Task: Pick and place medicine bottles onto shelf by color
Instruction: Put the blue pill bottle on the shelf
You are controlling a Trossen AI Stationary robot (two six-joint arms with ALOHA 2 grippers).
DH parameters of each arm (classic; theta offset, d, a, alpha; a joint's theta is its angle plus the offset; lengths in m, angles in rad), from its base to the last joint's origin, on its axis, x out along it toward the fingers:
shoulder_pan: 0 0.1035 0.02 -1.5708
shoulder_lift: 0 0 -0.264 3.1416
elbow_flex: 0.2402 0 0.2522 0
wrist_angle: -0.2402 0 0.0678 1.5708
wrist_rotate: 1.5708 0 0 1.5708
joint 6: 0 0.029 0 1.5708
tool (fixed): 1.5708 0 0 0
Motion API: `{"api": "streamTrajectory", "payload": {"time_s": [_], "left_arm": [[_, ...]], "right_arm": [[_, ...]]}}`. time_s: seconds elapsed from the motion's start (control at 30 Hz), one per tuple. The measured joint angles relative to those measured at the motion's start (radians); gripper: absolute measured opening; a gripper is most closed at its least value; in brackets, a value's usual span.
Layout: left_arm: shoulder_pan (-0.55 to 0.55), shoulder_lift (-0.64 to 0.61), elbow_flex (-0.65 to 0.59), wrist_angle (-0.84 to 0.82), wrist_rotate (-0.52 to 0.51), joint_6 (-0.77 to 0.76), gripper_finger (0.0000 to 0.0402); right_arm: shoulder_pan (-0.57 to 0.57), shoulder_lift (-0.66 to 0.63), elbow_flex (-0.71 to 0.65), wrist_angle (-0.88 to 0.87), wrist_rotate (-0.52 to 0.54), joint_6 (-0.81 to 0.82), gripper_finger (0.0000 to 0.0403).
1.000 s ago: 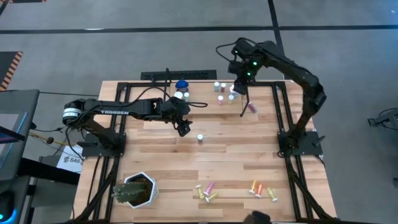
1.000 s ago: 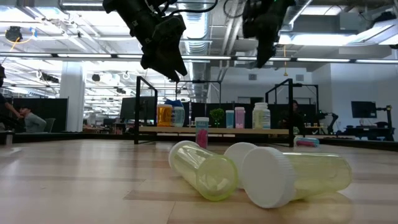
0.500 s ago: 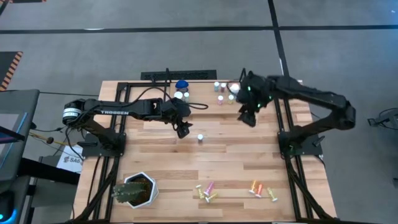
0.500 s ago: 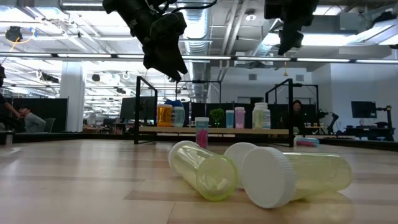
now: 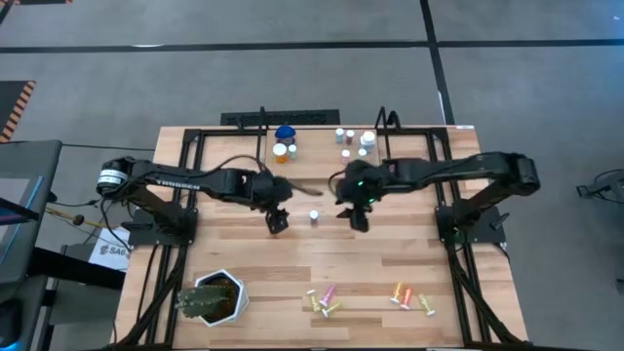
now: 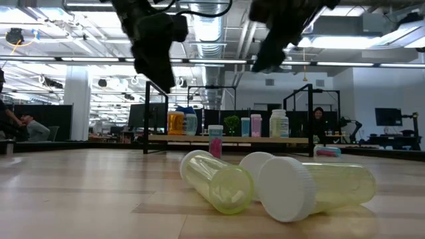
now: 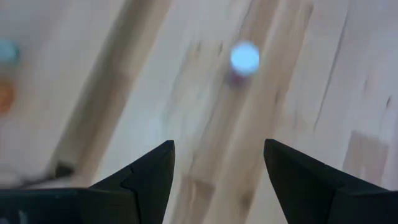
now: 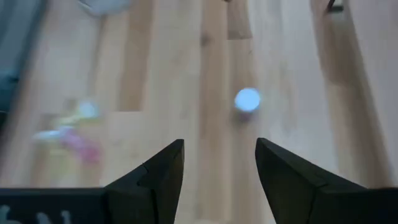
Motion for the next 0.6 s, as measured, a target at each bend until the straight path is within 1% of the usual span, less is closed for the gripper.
{"api": "streamTrajectory", "payload": {"time_s": [0.07, 0.13, 0.2, 0.33, 0.6], "left_arm": [[-0.038, 0.000, 0.000, -0.072, -0.050, -0.058, 0.0232], [-0.077, 0.000, 0.000, -0.149, -0.105, -0.121, 0.0232], [-0.114, 0.000, 0.000, -0.228, -0.131, -0.171, 0.0232], [-0.178, 0.000, 0.000, -0.305, -0.129, -0.257, 0.0232], [-0.253, -0.001, 0.000, -0.311, -0.127, -0.383, 0.0232]], "right_arm": [[0.001, 0.054, 0.000, 0.051, 0.028, -0.031, 0.0210], [-0.005, 0.099, -0.001, 0.104, 0.029, -0.044, 0.0205], [-0.011, 0.139, -0.001, 0.149, 0.030, -0.077, 0.0199], [-0.020, 0.220, -0.001, 0.239, 0.031, -0.121, 0.0188], [-0.044, 0.339, 0.000, 0.345, 0.031, -0.137, 0.0178]]}}
